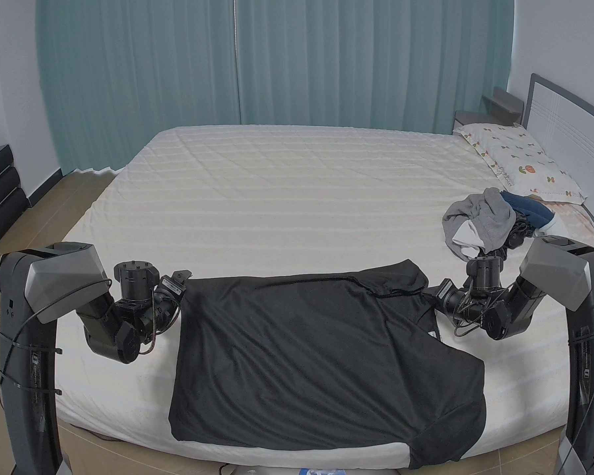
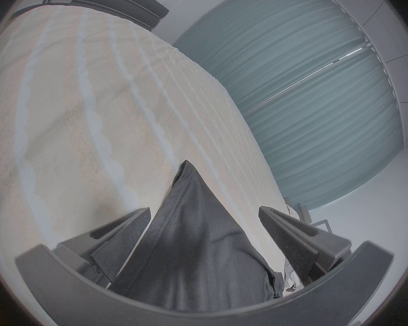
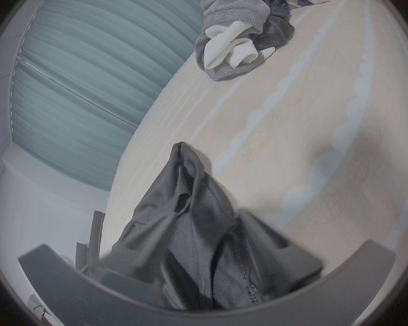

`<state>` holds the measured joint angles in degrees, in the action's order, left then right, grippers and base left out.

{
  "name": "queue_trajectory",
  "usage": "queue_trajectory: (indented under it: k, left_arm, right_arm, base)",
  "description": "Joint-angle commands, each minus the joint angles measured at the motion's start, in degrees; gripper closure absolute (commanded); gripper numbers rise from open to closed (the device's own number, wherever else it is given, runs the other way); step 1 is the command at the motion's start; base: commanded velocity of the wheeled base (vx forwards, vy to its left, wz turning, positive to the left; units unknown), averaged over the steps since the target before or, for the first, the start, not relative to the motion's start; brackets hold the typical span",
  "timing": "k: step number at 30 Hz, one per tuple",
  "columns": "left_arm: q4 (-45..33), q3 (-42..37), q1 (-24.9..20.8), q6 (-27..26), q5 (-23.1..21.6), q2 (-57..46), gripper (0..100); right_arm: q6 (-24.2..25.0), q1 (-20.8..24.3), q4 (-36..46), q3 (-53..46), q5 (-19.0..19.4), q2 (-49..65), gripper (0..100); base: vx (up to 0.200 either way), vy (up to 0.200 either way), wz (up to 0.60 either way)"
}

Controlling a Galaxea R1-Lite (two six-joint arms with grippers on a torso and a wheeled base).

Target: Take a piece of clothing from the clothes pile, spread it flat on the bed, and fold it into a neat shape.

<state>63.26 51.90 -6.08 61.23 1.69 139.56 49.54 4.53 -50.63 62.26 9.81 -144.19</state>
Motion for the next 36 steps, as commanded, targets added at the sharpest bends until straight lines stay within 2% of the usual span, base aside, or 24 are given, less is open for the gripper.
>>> queue_trajectory:
  k: [1, 9, 13, 20, 26, 36]
  left_arm:
    - [0.0, 0.0, 0.0, 0.0, 0.1, 0.0, 0]
    - [0.0, 0.3, 0.0, -0.1, 0.2, 0.0, 0]
    - [0.0, 0.3, 0.0, -0.1, 0.1, 0.0, 0]
    - [0.0, 0.3, 0.0, -0.1, 0.2, 0.0, 0]
    - [0.0, 0.3, 0.0, -0.1, 0.2, 0.1, 0]
    - [0.0, 0.3, 0.0, -0.2, 0.2, 0.1, 0]
  right_arm:
    - [0.0, -0.1, -0.3, 0.6, -0.1, -1.2, 100]
    - [0.1, -1.6, -2.5, 1.4, -1.8, -0.5, 100]
    - [-0.1, -3.0, -6.4, 1.0, -3.0, -0.1, 100]
    - [-0.9, -3.8, -7.4, 1.5, -3.0, 1.1, 100]
    - [-3.8, -5.7, -9.8, 2.0, -3.0, 0.5, 100]
    - [-3.8, -6.0, -13.3, 3.4, -3.0, -2.5, 100]
  base:
    - [0.000, 0.000, 0.00]
    - [0.000, 0.000, 0.00]
    - [0.000, 0.000, 0.00]
    - [0.000, 0.000, 0.00]
    - [0.000, 0.000, 0.00]
    - [0.000, 0.000, 0.00]
